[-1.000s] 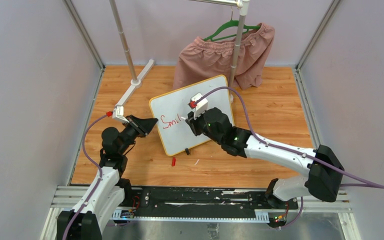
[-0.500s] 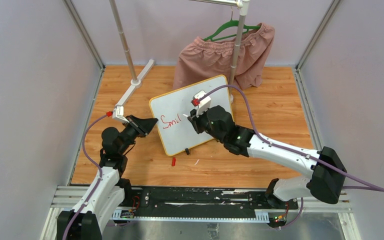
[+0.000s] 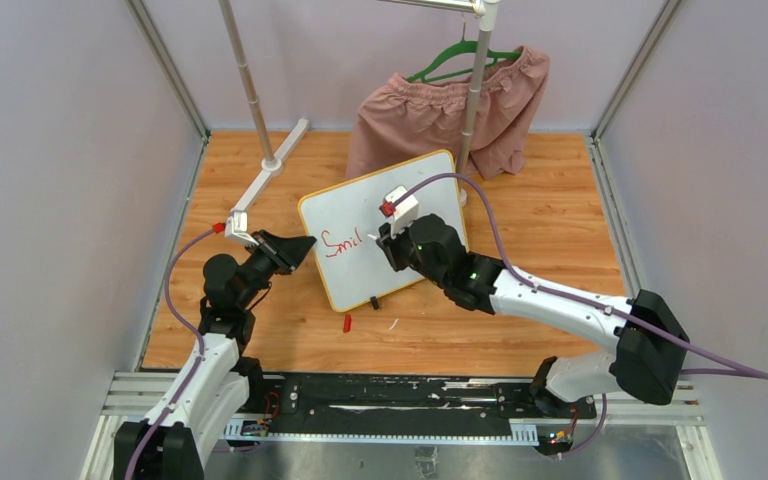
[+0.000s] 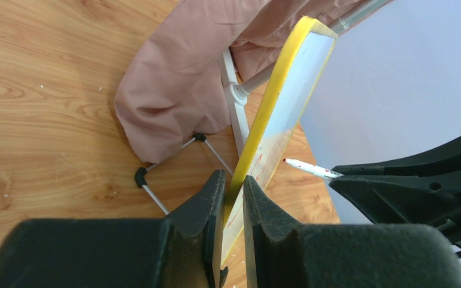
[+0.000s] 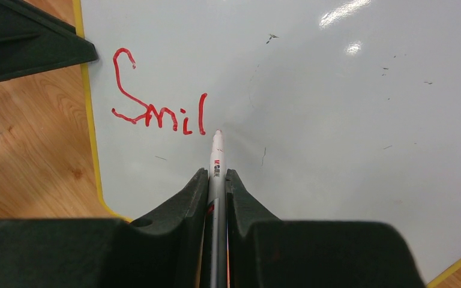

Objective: Write a sentence on the whiteboard

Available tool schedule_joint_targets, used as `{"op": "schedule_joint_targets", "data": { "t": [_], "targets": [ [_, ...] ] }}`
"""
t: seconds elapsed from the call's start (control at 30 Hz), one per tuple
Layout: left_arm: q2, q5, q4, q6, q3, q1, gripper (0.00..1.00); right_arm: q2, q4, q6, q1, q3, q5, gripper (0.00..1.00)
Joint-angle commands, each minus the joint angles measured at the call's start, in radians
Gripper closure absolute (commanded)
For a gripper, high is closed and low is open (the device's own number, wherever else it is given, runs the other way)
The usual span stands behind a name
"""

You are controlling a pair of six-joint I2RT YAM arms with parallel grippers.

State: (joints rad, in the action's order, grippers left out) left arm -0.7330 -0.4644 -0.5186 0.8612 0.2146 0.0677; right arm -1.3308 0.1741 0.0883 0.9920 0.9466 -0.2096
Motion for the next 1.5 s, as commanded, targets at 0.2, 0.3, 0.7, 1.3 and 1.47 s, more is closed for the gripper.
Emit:
{"op": "schedule_joint_targets", "data": {
  "t": [0.2, 0.3, 0.7, 1.3, 1.47],
  "targets": [
    [0.002, -0.017, -0.015, 0.006, -0.013, -0.002, 1.0, -0.025, 0.047, 0.008, -0.01, -0.015, 0.008, 1.0],
    [0.002, -0.015, -0.015, 0.006, -0.013, -0.003, 1.0, -0.028, 0.054, 0.016, -0.009, -0.011, 0.031, 1.0],
    [0.004, -0.016, -0.015, 0.006, -0.012, -0.003, 1.0, -0.051, 0.045, 0.027, -0.01, -0.003, 0.008, 1.0],
    [0.004, -0.016, -0.014, 0.006, -0.013, -0.003, 1.0, -0.049, 0.021, 0.019, -0.041, 0.004, -0.044, 1.0],
    [0.004, -0.016, -0.014, 0.006, -0.014, -0.003, 1.0, -0.06, 0.023, 0.016, -0.046, 0.02, -0.039, 1.0]
  ]
}}
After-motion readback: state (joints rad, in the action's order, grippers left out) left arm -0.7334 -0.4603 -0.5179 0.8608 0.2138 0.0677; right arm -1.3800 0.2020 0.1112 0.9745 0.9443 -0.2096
